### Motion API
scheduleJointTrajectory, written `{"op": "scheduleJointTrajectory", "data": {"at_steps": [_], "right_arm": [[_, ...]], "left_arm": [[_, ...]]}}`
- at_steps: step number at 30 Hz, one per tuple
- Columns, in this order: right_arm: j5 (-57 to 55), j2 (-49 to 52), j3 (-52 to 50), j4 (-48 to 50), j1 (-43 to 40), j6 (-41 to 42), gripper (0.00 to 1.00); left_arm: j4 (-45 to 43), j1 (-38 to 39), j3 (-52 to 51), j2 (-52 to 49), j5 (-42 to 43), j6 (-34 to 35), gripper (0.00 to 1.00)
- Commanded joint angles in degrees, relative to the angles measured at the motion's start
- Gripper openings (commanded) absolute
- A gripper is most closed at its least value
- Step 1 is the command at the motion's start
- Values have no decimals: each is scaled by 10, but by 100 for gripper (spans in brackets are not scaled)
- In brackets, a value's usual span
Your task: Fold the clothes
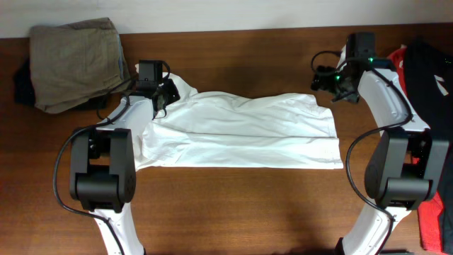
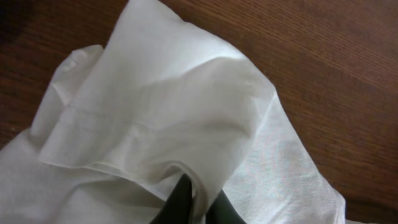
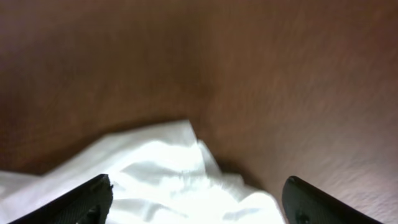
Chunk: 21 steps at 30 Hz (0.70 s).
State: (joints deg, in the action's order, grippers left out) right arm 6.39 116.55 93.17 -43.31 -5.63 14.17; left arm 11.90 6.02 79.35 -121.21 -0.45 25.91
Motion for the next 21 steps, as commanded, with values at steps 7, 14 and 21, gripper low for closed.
{"op": "scheduleJointTrajectory", "data": {"at_steps": [7, 14, 21], "right_arm": [[32, 103, 9, 44, 30, -20, 76], [39, 115, 9, 52, 41, -21, 47], [28, 114, 39, 24, 33, -15, 10]], "left_arm": [[4, -2, 1, -2, 0, -3, 3], [5, -2, 1, -2, 0, -3, 3], [6, -2, 1, -2, 0, -3, 3]]}}
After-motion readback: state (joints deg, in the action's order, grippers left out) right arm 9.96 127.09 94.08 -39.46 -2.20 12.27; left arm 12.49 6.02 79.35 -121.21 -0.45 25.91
